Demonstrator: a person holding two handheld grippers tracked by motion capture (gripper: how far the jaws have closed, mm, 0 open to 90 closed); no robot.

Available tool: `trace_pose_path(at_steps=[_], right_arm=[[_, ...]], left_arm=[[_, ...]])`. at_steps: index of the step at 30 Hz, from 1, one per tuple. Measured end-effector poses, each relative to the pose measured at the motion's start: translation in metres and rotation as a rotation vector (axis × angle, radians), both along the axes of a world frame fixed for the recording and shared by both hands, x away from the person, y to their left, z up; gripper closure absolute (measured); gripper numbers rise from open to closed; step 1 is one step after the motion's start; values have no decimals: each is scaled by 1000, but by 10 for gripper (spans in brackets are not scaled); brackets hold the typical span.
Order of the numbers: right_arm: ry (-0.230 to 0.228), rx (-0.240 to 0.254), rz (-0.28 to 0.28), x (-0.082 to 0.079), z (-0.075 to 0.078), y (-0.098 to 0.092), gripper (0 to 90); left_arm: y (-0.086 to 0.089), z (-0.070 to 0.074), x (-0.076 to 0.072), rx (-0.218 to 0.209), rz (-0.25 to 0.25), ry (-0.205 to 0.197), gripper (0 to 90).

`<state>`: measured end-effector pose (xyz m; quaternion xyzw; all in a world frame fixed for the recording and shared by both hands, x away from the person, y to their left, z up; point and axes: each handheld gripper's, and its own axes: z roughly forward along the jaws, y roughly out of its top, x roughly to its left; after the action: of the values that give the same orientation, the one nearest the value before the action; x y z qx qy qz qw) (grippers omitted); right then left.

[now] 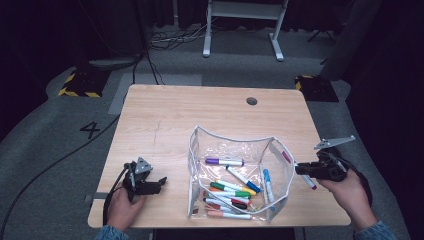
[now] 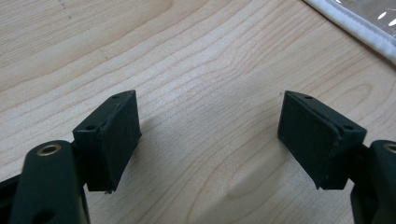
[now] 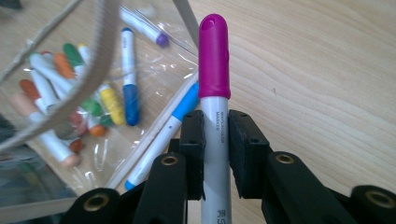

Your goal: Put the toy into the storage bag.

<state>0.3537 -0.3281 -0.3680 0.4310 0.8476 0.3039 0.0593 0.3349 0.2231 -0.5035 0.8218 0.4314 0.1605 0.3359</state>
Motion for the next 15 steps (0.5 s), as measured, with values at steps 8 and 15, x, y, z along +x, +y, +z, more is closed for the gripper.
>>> trace_pose_path(at_steps=[8, 15], right_arm=[[-46, 4, 20, -14, 35, -1, 762], [-78, 22, 31, -22, 58, -5, 762]], left_arm=[[0, 0, 0, 0, 1, 0, 212], [0, 0, 0, 0, 1, 0, 213]])
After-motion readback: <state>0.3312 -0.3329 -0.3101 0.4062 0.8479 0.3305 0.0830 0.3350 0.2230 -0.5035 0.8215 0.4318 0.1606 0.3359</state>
